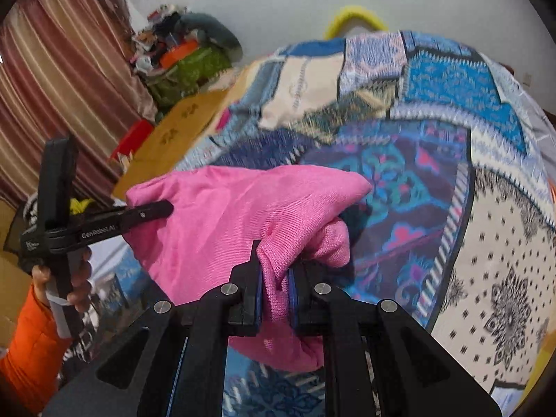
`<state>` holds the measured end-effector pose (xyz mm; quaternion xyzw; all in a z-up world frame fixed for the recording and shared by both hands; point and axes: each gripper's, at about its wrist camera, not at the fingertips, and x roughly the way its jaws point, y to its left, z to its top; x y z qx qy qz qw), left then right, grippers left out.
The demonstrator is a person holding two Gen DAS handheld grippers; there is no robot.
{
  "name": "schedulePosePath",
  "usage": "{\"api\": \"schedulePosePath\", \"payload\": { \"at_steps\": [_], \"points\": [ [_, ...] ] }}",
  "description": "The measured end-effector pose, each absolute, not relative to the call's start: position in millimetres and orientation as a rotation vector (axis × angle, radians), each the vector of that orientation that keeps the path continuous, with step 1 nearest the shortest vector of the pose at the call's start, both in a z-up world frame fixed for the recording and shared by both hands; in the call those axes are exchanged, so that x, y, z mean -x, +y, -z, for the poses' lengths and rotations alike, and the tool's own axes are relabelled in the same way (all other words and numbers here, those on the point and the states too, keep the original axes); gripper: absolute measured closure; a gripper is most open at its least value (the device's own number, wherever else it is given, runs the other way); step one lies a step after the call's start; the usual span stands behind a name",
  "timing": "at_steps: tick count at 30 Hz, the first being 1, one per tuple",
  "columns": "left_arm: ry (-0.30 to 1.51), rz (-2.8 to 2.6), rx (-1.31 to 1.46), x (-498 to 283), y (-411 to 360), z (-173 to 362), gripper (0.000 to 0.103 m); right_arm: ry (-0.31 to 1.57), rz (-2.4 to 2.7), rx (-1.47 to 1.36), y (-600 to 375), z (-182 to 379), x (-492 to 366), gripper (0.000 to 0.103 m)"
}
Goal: Fold small clothes
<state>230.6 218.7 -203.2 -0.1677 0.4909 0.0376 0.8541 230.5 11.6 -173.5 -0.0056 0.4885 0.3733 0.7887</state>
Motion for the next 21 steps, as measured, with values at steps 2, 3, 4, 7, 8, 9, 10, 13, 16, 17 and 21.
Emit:
{"api": "schedulePosePath", "payload": {
  "at_steps": [2,3,4,7,8,9,10,13,16,17,21],
  "points": [
    [1.051,-0.092,0.342,-228,219,213,0.086,1.053,-0.783,0.043,10,181,-226,0.092],
    [1.057,-0.101,0.336,-227,219,216,0.085,1.050,-0.775,0.049,8,182,-225,0.092],
    [1.060,-0.110,0.330,-225,221,218,0.084,1.050,-0.770,0.046,6,183,-224,0.090],
    [1.056,-0.159,0.300,-218,228,220,0.083,1.034,-0.742,0.050,-3,179,-220,0.088],
    [1.053,-0.186,0.283,-215,232,218,0.083,1.024,-0.731,0.059,-6,176,-220,0.088],
    [1.051,-0.199,0.274,-213,234,217,0.083,1.014,-0.722,0.068,-9,172,-218,0.088],
    [1.046,-0.219,0.261,-211,237,214,0.083,1.001,-0.717,0.080,-11,168,-217,0.088],
    [1.018,-0.258,0.235,-202,246,204,0.083,0.960,-0.714,0.123,-13,155,-211,0.088],
    [0.992,-0.270,0.209,-197,246,192,0.083,0.925,-0.732,0.151,-6,144,-205,0.087],
    [0.983,-0.270,0.195,-196,244,188,0.083,0.915,-0.747,0.161,-2,141,-203,0.086],
    [0.950,-0.235,0.155,-196,228,178,0.069,0.901,-0.810,0.201,25,139,-197,0.079]
  ]
}}
